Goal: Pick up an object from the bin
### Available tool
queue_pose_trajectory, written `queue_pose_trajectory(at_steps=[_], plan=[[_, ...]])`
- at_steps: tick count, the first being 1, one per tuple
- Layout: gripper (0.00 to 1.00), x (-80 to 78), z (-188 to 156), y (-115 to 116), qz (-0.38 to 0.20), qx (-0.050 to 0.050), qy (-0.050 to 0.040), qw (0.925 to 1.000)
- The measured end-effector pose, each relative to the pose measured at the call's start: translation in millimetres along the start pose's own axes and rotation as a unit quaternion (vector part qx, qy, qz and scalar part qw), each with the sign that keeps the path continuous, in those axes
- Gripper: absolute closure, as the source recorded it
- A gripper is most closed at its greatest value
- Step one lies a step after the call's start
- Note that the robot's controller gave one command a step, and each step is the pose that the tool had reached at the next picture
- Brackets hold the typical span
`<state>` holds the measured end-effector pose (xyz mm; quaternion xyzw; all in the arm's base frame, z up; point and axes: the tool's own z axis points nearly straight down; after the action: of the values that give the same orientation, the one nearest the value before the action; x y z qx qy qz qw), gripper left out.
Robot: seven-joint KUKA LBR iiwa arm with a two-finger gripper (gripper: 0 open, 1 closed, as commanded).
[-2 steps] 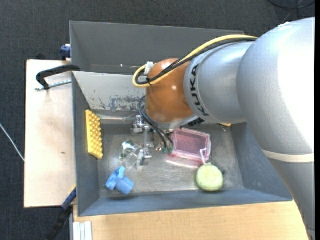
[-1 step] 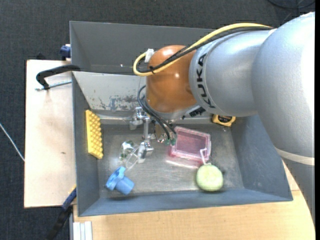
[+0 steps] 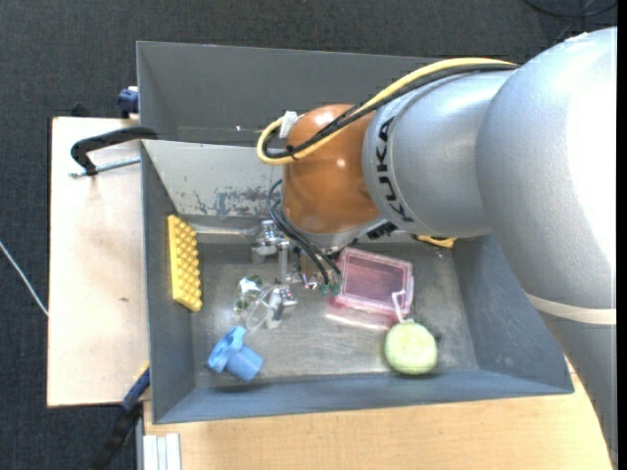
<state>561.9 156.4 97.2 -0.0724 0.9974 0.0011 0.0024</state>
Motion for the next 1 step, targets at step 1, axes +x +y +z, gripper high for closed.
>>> queue_pose_trajectory(at_steps=[1], plan=[[1.00, -7.0, 21.2, -17.0, -0.050, -0.001, 0.0035, 0.9987]])
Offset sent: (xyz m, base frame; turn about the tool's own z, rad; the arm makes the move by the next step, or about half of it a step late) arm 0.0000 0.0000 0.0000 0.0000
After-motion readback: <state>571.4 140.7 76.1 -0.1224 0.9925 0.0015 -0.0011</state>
